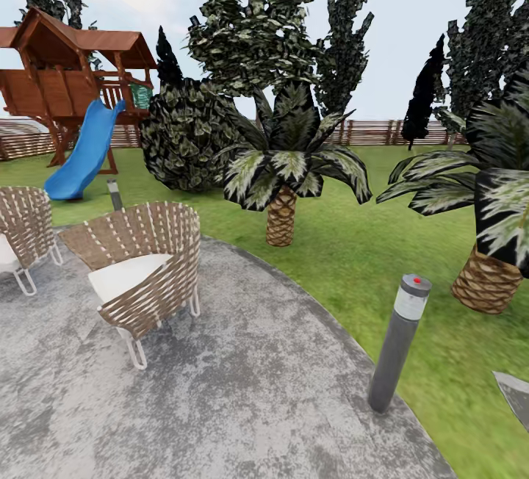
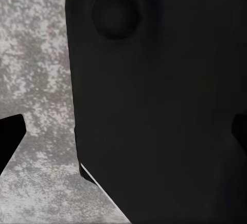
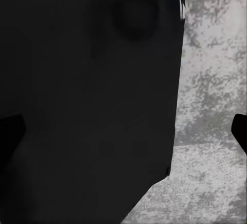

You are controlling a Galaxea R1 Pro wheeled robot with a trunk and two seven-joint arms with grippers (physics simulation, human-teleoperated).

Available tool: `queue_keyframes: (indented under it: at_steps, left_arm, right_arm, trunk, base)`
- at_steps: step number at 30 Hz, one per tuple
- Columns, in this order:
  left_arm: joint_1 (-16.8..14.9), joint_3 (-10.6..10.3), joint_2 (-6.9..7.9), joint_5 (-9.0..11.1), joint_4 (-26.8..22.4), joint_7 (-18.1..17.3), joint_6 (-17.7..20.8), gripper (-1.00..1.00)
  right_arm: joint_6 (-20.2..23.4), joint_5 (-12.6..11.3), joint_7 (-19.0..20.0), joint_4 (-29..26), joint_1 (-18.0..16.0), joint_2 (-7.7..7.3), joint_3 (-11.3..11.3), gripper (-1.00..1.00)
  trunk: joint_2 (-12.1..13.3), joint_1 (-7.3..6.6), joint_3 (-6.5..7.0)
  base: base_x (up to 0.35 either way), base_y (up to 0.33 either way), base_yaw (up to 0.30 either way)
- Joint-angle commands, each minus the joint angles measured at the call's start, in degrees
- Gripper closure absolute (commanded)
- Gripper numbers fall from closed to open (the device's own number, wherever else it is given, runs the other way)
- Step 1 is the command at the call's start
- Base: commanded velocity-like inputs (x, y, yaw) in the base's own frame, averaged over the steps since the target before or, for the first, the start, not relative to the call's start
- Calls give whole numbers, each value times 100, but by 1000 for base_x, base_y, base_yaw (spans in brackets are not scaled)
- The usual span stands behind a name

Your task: In the garden, pick up the pesticide atomizer on the floor and spray pesticide onto both trees until each tree trunk is fully covered.

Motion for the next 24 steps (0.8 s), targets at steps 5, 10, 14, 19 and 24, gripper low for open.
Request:
queue_keyframes:
  at_steps: [5, 10, 14, 19, 24]
  left_arm:
    - [2, 25, -8, 7, -28, -31, -62, -100]
    - [8, 56, -8, 14, -28, -42, -89, -100]
    - [9, 60, -7, 16, -27, -44, -102, -100]
    - [6, 38, 18, 4, -38, -41, -103, -100]
    - [0, 29, 74, -8, -200, -37, -105, -100]
  right_arm:
    - [-9, 16, 33, -97, -53, 115, 11, -100]
    - [-9, 17, 33, -176, -99, 227, 18, -100]
    - [-9, 23, 33, -193, -111, 257, 24, -100]
    - [-123, 11, 33, -205, -114, 256, -5, -100]
    - [-284, 4, 33, -210, -114, 263, -22, -100]
  trunk:
    - [-2, 5, 1]
    - [-2, 5, 1]
    - [-2, 5, 1]
    - [-2, 5, 1]
    - [-2, 5, 1]
  base:
    - [0, 0, 0]
    - [0, 0, 0]
    - [0, 0, 0]
    - [0, 0, 0]
    - [0, 0, 0]
